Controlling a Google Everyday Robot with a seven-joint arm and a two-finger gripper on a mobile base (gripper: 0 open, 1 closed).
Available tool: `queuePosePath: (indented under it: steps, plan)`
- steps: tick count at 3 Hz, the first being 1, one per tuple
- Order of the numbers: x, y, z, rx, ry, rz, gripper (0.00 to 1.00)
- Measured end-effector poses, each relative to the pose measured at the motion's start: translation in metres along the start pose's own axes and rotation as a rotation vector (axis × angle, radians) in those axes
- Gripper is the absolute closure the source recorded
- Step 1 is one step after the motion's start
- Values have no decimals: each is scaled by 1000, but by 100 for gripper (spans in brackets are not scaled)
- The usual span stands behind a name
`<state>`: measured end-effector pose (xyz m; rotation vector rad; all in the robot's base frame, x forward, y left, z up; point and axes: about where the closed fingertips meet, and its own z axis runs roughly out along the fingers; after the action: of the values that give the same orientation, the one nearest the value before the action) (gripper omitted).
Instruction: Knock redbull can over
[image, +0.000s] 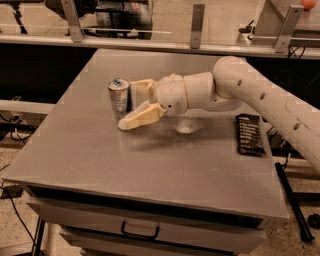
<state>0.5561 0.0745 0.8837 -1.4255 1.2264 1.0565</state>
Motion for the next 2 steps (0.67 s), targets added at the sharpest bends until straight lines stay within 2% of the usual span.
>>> queuePosePath:
  steps: [1, 2]
  plan:
    - [0, -1, -8, 12, 6, 12, 40]
    - [2, 0, -12, 20, 7, 23, 62]
